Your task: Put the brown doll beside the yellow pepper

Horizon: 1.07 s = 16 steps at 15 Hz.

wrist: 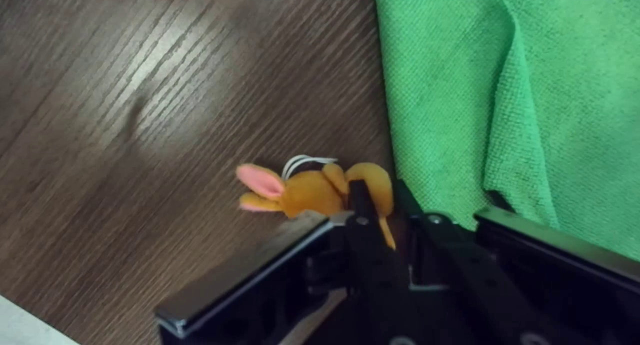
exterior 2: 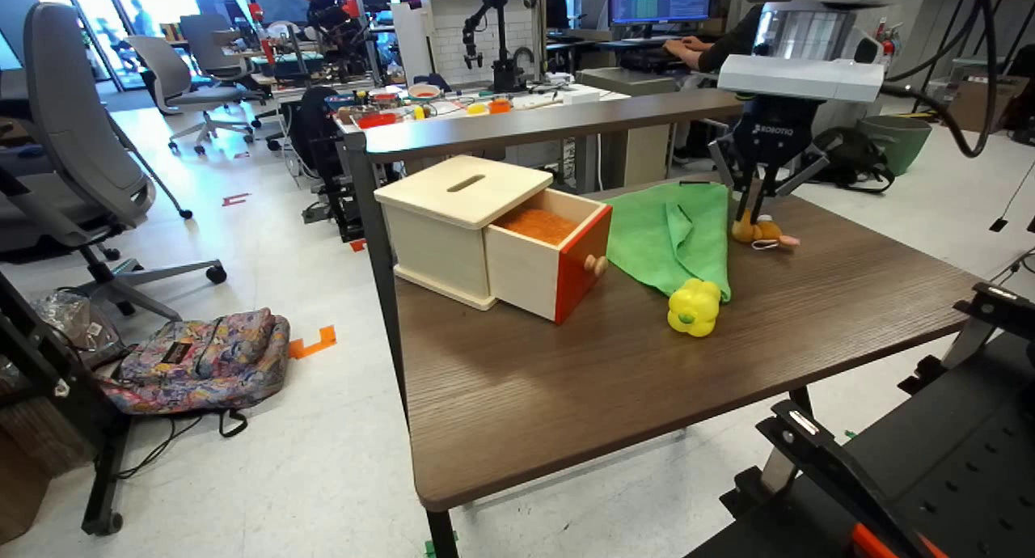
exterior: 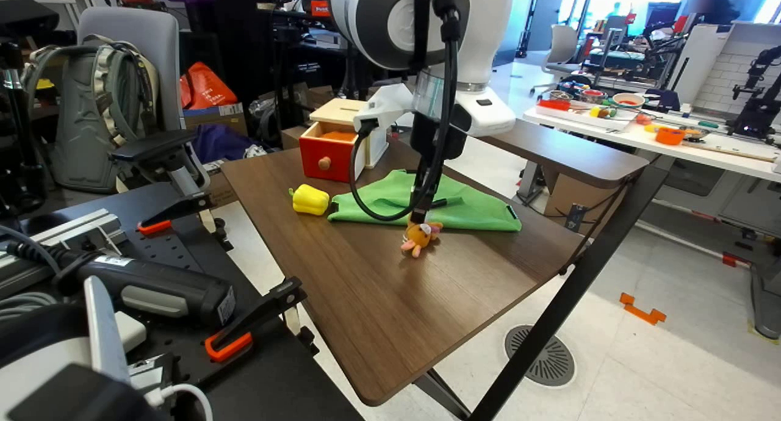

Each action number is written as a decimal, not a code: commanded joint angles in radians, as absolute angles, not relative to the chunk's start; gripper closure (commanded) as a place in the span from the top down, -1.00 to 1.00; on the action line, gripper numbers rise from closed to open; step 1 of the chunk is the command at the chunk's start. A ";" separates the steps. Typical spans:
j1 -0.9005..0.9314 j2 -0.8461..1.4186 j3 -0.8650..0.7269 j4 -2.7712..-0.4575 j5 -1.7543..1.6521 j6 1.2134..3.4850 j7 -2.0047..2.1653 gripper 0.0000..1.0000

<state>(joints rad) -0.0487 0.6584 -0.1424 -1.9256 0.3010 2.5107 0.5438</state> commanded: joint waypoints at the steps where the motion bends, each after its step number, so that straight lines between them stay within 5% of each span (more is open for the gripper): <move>1: -0.036 0.693 -0.161 -1.868 0.284 2.463 0.580 -1.00; 16: 0.010 0.263 -0.144 -2.315 0.247 2.548 0.503 -0.97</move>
